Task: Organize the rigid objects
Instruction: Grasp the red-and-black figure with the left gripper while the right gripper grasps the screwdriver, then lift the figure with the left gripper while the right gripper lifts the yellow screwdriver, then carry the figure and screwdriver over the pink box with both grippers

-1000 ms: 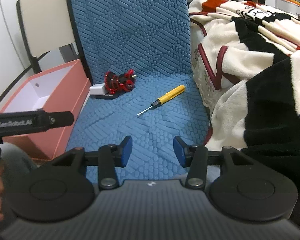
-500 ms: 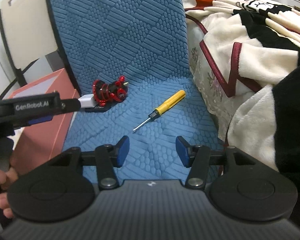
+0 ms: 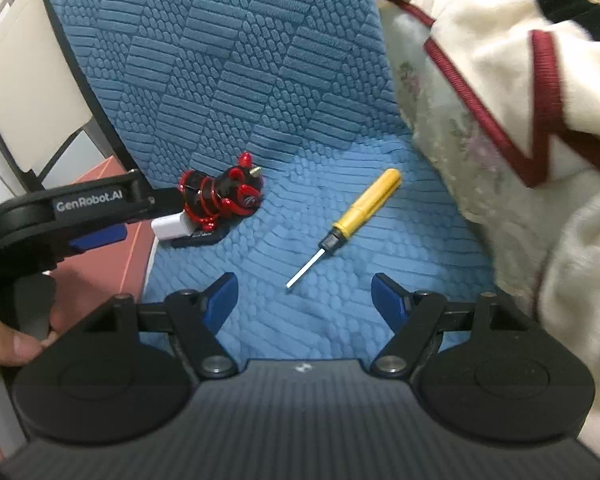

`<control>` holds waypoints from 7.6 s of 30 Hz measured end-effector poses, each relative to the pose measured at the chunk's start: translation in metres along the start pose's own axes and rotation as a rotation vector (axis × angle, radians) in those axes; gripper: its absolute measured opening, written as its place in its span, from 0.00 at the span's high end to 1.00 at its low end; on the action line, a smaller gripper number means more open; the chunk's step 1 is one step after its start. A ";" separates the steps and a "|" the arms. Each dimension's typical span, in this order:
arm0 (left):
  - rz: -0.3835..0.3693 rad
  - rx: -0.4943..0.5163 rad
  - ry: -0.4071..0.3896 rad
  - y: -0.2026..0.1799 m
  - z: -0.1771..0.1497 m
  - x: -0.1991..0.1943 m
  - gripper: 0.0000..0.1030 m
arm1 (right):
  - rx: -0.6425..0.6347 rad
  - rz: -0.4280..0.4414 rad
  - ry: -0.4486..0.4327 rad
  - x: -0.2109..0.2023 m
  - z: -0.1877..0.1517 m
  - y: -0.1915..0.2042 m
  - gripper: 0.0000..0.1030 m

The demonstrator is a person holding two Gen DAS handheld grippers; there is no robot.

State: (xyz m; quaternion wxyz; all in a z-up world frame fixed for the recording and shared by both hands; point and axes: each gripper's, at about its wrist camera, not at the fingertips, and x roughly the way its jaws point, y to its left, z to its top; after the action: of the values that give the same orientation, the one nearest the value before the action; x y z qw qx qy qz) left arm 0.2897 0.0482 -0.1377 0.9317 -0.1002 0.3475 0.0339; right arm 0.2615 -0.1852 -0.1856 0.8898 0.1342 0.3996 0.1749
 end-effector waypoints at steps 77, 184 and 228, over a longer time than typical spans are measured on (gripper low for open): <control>0.020 0.067 0.099 -0.012 -0.026 -0.007 0.15 | -0.030 -0.156 0.125 0.002 -0.024 0.011 0.84; 0.004 -0.116 -0.068 0.071 -0.028 -0.208 0.15 | -0.244 0.087 -0.057 -0.126 0.008 0.117 0.79; 0.197 -0.224 0.209 0.299 -0.040 -0.131 0.15 | -0.407 0.261 0.498 0.055 0.002 0.310 0.79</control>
State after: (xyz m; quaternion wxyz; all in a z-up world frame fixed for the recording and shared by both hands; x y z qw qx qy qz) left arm 0.1255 0.3327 -0.1305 0.8657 -0.1716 0.4446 0.1529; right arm 0.2335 0.1173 -0.1033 0.7436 -0.0428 0.5411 0.3905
